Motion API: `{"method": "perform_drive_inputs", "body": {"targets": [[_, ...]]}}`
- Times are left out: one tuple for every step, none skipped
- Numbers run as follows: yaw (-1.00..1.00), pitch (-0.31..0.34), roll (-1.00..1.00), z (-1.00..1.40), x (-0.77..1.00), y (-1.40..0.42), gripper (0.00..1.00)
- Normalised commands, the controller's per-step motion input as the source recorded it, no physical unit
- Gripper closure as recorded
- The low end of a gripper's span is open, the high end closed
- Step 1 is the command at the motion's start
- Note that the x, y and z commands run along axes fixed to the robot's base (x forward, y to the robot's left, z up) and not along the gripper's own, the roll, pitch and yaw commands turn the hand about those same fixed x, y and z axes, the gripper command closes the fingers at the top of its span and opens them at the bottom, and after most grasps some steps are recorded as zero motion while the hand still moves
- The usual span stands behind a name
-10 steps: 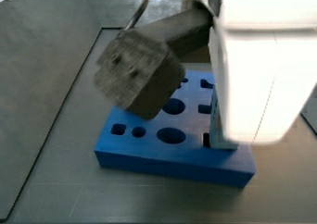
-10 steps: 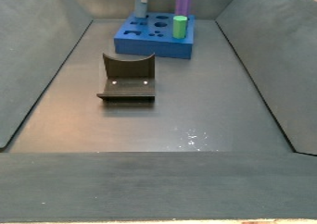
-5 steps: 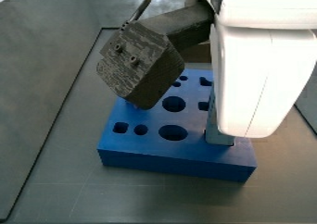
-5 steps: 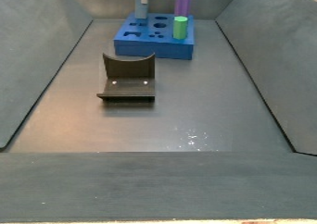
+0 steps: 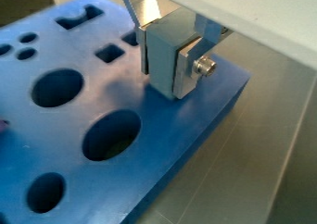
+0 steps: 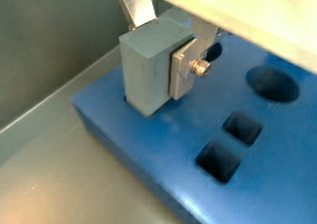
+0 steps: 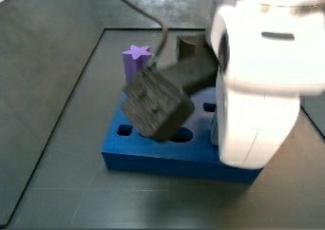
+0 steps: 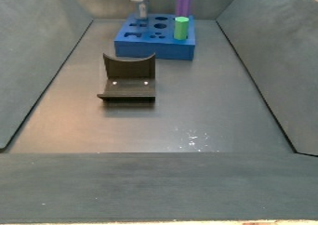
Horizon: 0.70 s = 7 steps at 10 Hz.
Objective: Pick up the rectangle object. Move up. Place the rectangle object on the fixture. Regrasp the rectangle object. Move to above the board. Insert the rectangle object.
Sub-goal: Insert the rectangle object.
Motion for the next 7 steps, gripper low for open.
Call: {"method": "perform_drive_inputs", "body": {"targets": [[-0.23,0.551,0.23,-0.59,0.51,0.0,1.0],[-0.34,0.997,0.0,-0.16,0.19,0.0,1.0],[-0.35,0.86,0.0,-0.16,0.15,0.0,1.0],[0.0,0.0,0.0,-0.05,0.0,0.0,1.0],[-0.03,-0.266,0.0,-1.0,-0.01,0.0,1.0],[-0.05,-0.191,0.0,-1.0,-0.07,0.0,1.0],[-0.03,-0.274,0.0,-1.0,0.0,0.0,1.0]]}}
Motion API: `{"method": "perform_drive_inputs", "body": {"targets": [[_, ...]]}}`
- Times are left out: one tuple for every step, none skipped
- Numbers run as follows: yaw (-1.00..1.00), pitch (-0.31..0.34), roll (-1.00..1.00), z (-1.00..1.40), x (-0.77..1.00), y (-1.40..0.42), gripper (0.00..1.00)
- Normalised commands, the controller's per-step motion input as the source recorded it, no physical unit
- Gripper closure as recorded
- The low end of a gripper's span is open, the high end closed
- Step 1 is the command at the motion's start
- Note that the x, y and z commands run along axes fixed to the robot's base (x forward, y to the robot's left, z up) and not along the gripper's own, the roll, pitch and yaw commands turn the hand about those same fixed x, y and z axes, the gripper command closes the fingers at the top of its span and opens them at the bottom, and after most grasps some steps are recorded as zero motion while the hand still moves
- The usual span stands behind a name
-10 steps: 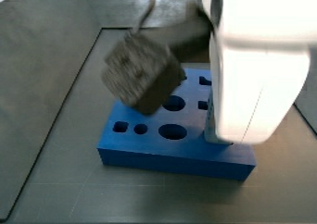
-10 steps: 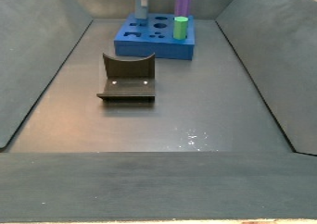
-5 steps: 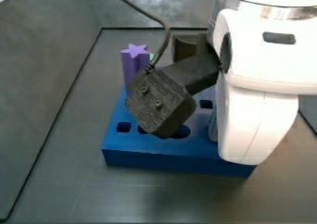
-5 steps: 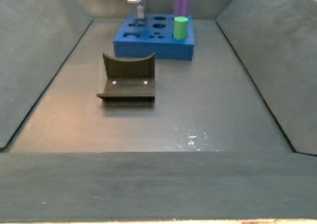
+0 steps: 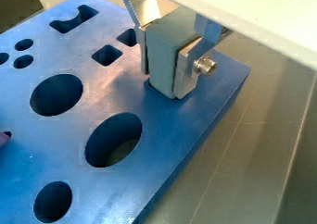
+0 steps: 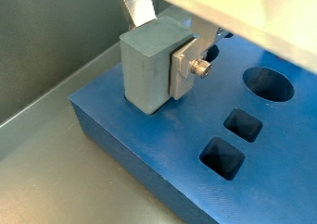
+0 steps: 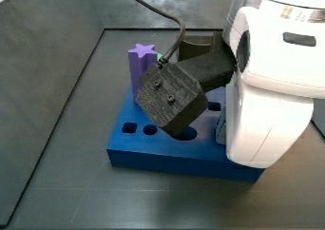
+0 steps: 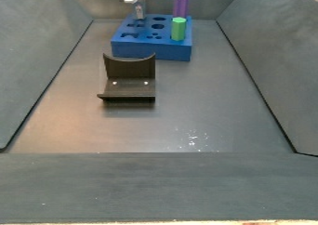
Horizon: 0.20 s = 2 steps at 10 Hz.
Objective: Pick up the rectangle object. Move up. Place the rectangle object on the fixture. Regrasp the rectangle object. Move to above the board. Insert the rectangle object.
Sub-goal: Insert the rectangle object.
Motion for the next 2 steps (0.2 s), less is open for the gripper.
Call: {"method": "perform_drive_inputs", "body": {"targets": [[0.0,-0.526,-0.02,-0.74,0.0,0.0,1.0],[0.0,0.0,0.0,0.0,0.0,0.0,1.0]]}}
